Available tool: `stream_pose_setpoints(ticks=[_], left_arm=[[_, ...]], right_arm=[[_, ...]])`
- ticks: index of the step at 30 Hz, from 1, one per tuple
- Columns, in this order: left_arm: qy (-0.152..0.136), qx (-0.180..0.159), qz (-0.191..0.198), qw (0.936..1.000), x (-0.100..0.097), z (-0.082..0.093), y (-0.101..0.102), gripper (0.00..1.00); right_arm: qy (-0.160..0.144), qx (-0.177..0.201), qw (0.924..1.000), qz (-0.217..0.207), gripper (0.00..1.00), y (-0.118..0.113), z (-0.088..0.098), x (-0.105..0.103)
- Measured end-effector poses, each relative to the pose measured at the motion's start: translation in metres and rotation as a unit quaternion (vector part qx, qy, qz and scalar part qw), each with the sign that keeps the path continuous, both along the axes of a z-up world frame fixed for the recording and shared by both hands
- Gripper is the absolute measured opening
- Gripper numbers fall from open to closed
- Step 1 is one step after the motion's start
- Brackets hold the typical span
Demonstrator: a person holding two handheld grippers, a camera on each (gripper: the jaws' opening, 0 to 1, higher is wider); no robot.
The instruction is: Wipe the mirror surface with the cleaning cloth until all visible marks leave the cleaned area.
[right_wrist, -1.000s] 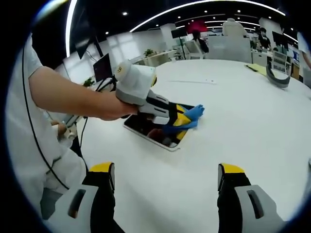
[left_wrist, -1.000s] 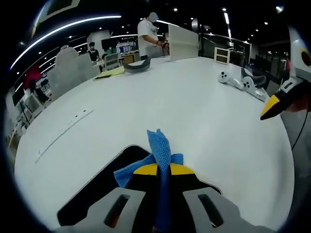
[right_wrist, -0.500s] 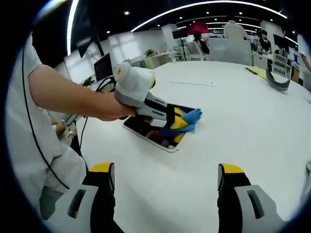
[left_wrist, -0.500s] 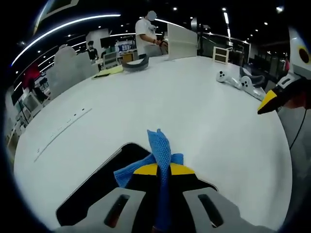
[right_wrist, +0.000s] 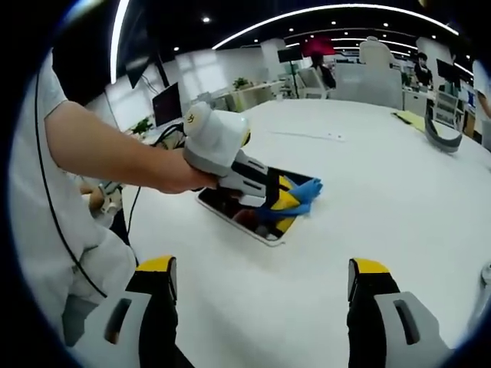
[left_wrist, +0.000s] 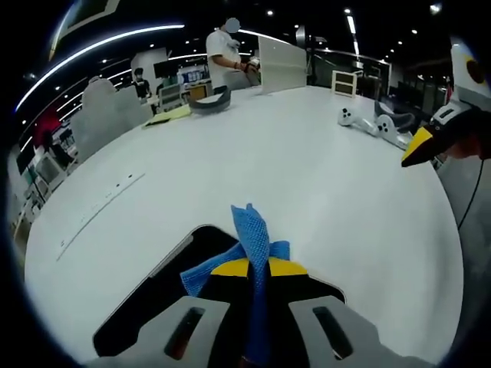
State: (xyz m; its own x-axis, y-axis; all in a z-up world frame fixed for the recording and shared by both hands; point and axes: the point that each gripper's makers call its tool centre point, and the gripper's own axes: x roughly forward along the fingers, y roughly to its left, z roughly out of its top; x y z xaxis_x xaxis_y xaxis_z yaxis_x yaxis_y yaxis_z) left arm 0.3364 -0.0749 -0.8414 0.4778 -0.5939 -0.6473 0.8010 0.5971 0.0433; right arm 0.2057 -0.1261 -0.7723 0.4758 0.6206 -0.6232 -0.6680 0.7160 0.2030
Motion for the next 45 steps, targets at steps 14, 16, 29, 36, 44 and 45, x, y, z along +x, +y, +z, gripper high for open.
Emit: stream_pose_setpoints(ticks=[14,16,29,36,44,45], left_arm=[[0.006,0.004,0.007,0.9999,-0.001,0.0,0.017,0.04],[0.006,0.004,0.01,0.9999,-0.002,0.0,0.019,0.04],[0.004,0.01,0.023,0.9997,0.001,-0.001,0.043,0.04],[0.001,0.014,0.034,0.9993,0.001,-0.001,0.059,0.04],[0.0,0.014,0.043,0.999,0.001,0.0,0.068,0.04],[0.0,0.014,0.044,0.9989,0.001,0.0,0.069,0.04]], right_arm=[[-0.007,0.001,0.9997,0.022,1.0,0.01,0.009,0.003],[-0.006,0.0,0.9997,0.024,1.0,0.014,0.01,0.003],[-0.013,-0.018,0.9993,0.03,1.0,0.013,0.017,0.002],[-0.013,-0.022,0.9993,0.028,1.0,0.012,0.017,-0.001],[-0.014,-0.025,0.9992,0.028,0.99,0.013,0.019,-0.004],[-0.015,-0.025,0.9992,0.028,0.99,0.012,0.02,-0.005]])
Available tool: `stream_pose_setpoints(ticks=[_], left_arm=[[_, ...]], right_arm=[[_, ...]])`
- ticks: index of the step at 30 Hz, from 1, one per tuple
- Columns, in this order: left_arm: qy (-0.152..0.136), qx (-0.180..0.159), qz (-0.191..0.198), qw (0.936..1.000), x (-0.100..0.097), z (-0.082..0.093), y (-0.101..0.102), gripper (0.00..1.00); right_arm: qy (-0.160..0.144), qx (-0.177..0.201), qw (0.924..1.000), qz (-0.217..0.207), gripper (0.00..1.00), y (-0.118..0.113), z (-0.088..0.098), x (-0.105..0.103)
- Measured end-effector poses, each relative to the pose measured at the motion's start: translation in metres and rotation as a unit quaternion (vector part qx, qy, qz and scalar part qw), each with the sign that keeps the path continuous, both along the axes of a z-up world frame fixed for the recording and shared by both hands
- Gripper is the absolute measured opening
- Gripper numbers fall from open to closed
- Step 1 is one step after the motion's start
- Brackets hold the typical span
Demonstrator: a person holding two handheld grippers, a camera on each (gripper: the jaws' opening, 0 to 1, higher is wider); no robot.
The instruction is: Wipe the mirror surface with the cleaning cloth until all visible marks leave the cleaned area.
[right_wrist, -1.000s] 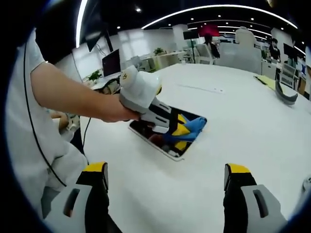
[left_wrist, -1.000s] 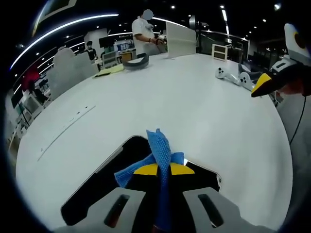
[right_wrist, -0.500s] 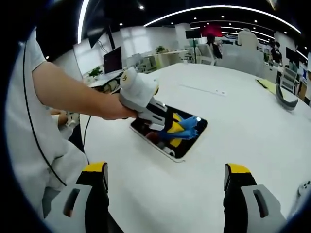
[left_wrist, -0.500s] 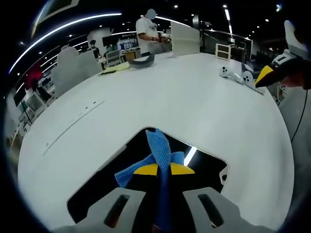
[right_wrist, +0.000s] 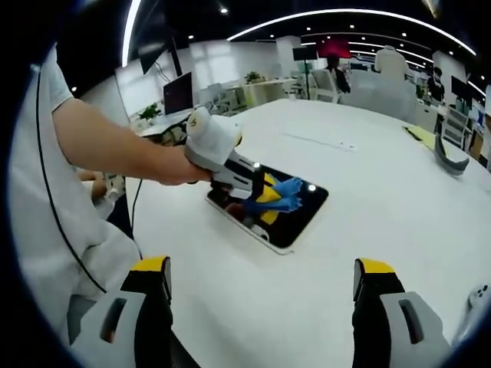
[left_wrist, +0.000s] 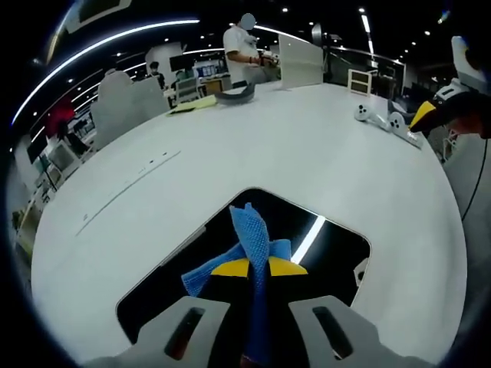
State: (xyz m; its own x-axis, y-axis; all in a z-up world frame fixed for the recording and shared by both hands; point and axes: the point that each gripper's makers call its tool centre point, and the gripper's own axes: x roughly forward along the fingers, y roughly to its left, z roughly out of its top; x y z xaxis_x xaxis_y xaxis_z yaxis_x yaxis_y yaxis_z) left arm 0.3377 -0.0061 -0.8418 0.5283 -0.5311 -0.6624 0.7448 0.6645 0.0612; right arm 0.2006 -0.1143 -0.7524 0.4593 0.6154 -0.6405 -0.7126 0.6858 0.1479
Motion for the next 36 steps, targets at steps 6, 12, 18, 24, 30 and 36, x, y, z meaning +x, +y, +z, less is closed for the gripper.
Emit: stream_pose_setpoints(ticks=[6,12,18,24,30,36], left_arm=[[-0.001,0.0,0.008,1.0,0.0,0.0,0.009,0.04],[-0.001,0.004,0.016,0.9999,0.001,0.0,0.018,0.04],[-0.002,0.004,0.029,0.9996,0.001,0.0,0.028,0.04],[0.002,-0.001,0.04,0.9992,0.001,0.0,0.036,0.04],[0.003,0.001,0.047,0.9989,0.001,0.0,0.044,0.04],[0.005,-0.003,0.055,0.9985,0.0,0.0,0.053,0.04]], right_arm=[[0.003,-0.002,1.0,-0.002,0.99,-0.001,-0.002,-0.002],[0.003,0.0,1.0,0.002,0.98,0.003,-0.001,-0.001],[0.002,0.001,1.0,0.002,0.98,0.003,0.0,-0.001],[0.002,-0.004,1.0,0.0,0.96,0.002,-0.002,-0.001],[0.001,0.007,1.0,0.0,0.96,0.01,-0.001,-0.001],[0.001,0.006,1.0,0.003,0.94,0.012,-0.001,0.0]])
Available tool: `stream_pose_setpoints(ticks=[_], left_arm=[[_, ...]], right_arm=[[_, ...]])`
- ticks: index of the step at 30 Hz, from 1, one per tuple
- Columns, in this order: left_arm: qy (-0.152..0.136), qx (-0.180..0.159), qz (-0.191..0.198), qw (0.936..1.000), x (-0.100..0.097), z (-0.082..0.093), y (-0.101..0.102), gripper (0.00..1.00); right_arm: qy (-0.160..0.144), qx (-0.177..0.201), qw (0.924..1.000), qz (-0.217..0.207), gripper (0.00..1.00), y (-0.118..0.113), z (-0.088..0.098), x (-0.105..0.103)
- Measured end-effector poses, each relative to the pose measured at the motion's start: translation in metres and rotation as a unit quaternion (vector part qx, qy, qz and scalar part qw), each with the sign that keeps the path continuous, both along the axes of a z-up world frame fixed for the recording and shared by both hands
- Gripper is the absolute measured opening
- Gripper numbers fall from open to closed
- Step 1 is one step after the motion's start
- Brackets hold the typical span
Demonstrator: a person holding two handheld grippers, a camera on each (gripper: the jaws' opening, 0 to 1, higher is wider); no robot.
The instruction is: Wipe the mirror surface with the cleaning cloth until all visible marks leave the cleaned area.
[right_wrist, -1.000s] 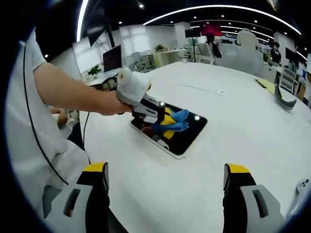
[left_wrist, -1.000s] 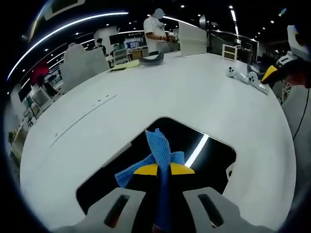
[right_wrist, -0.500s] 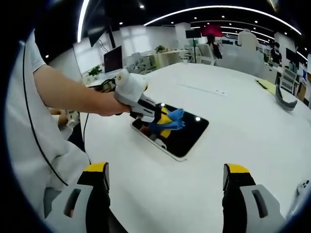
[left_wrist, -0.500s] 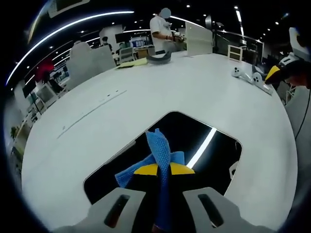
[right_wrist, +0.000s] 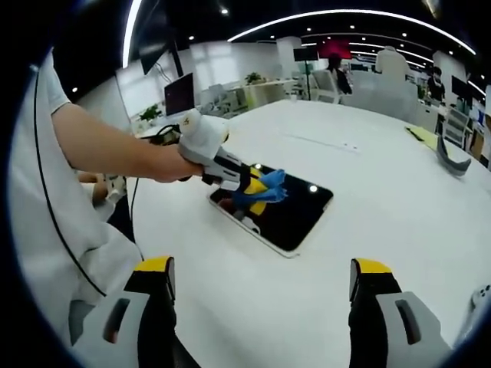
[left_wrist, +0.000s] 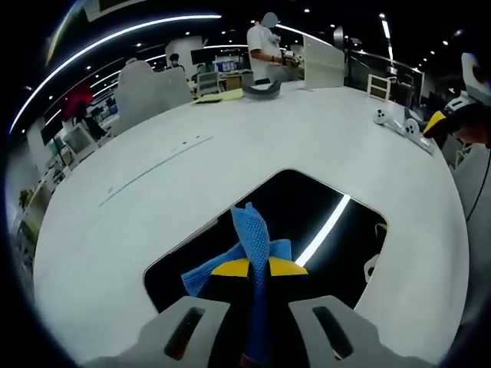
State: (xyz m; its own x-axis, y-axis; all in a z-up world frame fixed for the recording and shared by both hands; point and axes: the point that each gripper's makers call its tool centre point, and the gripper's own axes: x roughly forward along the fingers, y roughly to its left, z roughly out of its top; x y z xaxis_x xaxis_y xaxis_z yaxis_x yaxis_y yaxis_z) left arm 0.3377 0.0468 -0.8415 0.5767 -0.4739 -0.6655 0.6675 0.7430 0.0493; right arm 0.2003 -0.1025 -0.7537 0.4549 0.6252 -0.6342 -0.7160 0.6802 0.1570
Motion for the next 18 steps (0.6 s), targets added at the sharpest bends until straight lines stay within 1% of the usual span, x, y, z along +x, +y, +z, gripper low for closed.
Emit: stream_pose_setpoints(ticks=[6,7,13,15,18], left_arm=[[-0.002,0.006,0.007,1.0,-0.001,0.0,0.006,0.04],[-0.004,0.011,0.005,0.9999,-0.001,0.0,0.008,0.04],[-0.004,0.014,0.011,0.9998,-0.001,0.001,0.02,0.04],[-0.009,0.024,0.007,0.9997,-0.001,0.001,0.023,0.04],[-0.008,0.022,0.017,0.9996,0.0,0.001,0.032,0.04]], right_arm=[[0.0,0.003,1.0,0.002,0.94,0.002,0.001,0.001],[0.0,0.003,1.0,0.002,0.94,0.002,0.001,0.001],[0.001,0.004,1.0,0.002,0.94,0.001,0.0,0.001],[0.001,0.003,1.0,0.0,0.94,0.0,-0.001,0.001],[0.001,0.004,1.0,0.001,0.94,0.001,0.0,0.0]])
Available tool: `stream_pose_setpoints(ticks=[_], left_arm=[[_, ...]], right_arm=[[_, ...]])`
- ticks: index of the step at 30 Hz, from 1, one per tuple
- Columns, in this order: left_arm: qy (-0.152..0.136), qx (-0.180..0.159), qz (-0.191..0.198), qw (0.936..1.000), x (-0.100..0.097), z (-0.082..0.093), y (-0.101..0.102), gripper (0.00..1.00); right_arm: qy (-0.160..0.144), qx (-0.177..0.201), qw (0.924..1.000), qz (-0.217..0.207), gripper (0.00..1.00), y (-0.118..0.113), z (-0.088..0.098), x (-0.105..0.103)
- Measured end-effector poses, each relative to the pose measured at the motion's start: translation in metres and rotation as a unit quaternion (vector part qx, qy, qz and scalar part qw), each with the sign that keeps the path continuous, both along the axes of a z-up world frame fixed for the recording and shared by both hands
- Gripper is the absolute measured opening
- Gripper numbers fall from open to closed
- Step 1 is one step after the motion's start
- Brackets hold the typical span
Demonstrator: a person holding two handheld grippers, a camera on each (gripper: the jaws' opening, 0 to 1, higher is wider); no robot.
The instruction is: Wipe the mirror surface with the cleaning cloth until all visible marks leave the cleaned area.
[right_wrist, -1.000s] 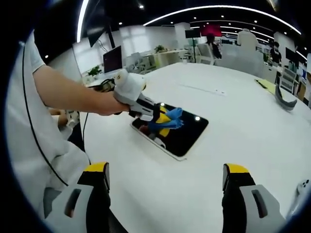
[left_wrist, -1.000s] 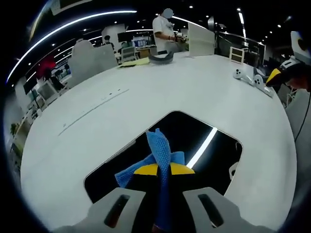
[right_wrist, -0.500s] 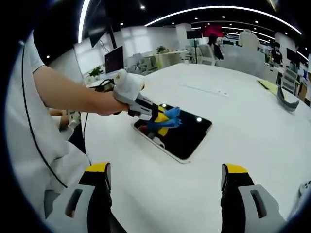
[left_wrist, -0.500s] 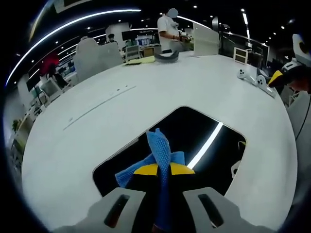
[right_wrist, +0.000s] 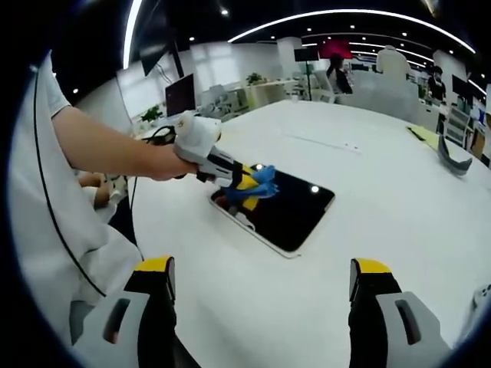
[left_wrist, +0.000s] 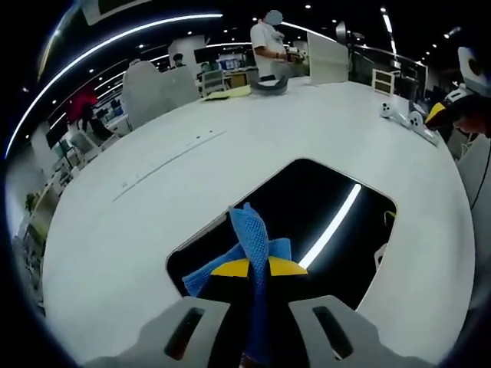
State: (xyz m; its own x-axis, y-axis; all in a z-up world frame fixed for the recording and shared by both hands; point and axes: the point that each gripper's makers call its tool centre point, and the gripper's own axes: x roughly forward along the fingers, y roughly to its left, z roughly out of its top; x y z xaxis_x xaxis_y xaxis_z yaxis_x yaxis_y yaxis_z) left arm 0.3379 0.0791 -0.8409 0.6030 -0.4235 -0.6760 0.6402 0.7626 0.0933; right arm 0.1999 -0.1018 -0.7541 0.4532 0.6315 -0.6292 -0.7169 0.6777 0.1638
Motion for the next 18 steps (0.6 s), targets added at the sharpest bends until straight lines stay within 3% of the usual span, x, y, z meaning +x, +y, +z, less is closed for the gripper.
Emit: stream_pose_setpoints(ticks=[18], left_arm=[[0.004,-0.001,0.038,0.9993,-0.003,0.0,0.032,0.04]], right_arm=[[0.0,0.014,0.9999,-0.005,0.94,0.0,0.004,-0.001]])
